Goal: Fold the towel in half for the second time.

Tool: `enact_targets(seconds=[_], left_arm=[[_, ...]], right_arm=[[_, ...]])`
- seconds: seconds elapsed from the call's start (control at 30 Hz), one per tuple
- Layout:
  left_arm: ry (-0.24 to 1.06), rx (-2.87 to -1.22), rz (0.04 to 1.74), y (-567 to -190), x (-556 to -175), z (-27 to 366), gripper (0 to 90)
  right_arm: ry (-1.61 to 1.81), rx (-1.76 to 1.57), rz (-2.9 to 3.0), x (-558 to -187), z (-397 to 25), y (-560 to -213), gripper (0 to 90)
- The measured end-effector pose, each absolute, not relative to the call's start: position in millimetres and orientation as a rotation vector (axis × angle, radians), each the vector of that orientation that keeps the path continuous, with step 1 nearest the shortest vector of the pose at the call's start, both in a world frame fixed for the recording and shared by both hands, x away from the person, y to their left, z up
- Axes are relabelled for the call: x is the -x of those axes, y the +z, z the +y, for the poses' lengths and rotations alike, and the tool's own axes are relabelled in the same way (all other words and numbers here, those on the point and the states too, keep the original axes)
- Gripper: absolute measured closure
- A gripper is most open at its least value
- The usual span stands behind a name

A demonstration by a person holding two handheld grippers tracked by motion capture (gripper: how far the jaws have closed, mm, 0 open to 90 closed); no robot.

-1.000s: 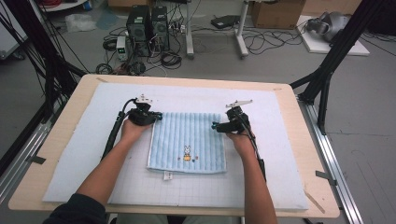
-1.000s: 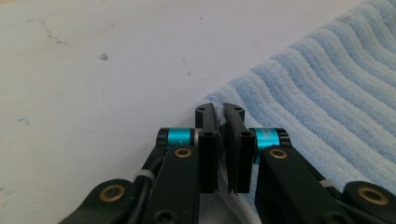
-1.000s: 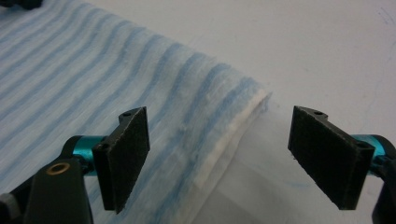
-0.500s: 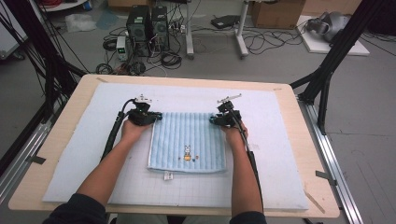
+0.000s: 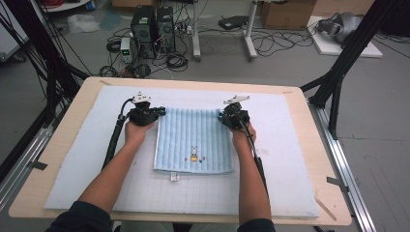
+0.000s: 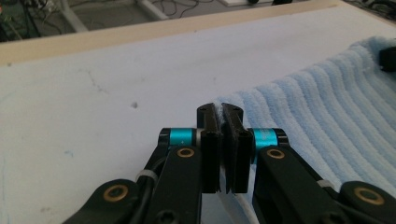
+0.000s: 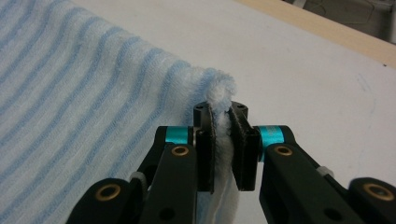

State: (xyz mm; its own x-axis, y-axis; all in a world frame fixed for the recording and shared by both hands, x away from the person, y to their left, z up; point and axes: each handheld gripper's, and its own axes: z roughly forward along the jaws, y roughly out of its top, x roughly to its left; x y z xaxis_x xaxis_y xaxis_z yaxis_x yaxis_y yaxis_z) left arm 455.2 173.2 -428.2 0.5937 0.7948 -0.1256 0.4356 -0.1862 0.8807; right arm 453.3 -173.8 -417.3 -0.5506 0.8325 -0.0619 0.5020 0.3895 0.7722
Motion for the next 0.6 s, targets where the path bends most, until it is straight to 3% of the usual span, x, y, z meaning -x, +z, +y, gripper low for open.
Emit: enact_targets(seconds=[0.6], left_arm=[[0.373,-1.764,0.845,-410.5,-402.8,186.4,86.0]], right_arm=[[1.139,-0.965,2.214,-397.7,-189.3,-400.3,82.0]])
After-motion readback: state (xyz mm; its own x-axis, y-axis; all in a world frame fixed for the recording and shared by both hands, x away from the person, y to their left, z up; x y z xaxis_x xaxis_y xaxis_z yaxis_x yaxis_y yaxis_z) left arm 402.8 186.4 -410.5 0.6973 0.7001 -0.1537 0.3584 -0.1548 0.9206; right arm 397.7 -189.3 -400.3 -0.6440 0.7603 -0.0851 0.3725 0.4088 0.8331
